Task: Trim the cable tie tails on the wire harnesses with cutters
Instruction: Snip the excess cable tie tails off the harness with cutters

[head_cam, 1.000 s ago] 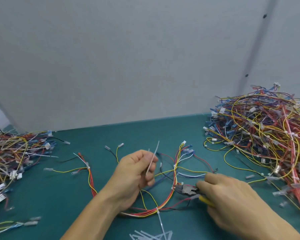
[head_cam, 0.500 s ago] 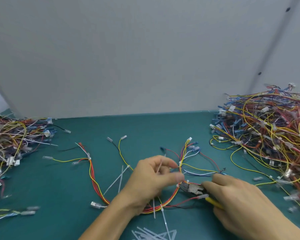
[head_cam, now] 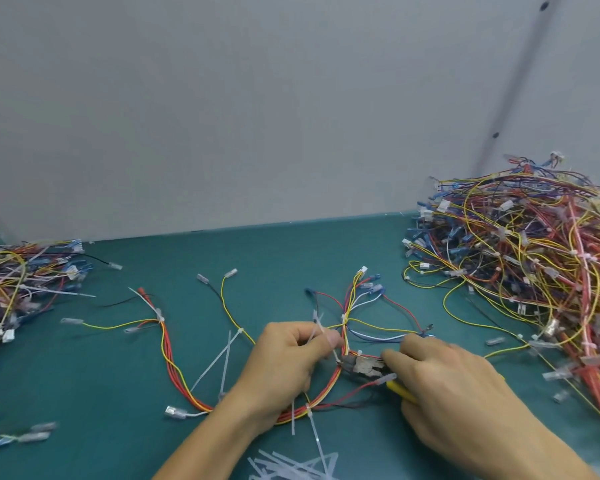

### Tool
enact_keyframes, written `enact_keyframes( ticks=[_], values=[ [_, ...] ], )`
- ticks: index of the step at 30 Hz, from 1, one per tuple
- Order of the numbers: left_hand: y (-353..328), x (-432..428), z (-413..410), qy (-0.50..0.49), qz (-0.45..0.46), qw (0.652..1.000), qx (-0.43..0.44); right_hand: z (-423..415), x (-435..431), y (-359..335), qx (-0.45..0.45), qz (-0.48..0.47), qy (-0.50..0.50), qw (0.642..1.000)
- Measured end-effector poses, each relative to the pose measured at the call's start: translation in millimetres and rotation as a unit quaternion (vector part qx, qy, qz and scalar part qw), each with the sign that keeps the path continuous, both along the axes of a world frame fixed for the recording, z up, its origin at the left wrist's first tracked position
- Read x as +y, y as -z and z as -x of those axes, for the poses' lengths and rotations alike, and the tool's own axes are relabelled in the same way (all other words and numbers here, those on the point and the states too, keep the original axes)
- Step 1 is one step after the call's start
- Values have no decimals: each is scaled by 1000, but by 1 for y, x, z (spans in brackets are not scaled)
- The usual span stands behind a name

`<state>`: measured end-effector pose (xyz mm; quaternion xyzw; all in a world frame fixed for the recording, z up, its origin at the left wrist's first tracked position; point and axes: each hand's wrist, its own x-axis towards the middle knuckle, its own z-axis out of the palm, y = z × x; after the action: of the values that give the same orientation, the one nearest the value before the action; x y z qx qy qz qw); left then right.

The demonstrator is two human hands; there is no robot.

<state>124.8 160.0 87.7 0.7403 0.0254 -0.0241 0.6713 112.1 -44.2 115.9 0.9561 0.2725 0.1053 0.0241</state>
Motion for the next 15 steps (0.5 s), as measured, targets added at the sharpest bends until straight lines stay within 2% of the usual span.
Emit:
enact_keyframes(
  ticks=[9, 15],
  values=[
    [-1, -1, 0, 15, -28, 999, -15, 1, 3, -4, -39, 23, -3, 999],
    [-1, -1, 1, 23, -48, 998, -23, 0, 3, -3, -33, 24, -13, 999]
  ],
)
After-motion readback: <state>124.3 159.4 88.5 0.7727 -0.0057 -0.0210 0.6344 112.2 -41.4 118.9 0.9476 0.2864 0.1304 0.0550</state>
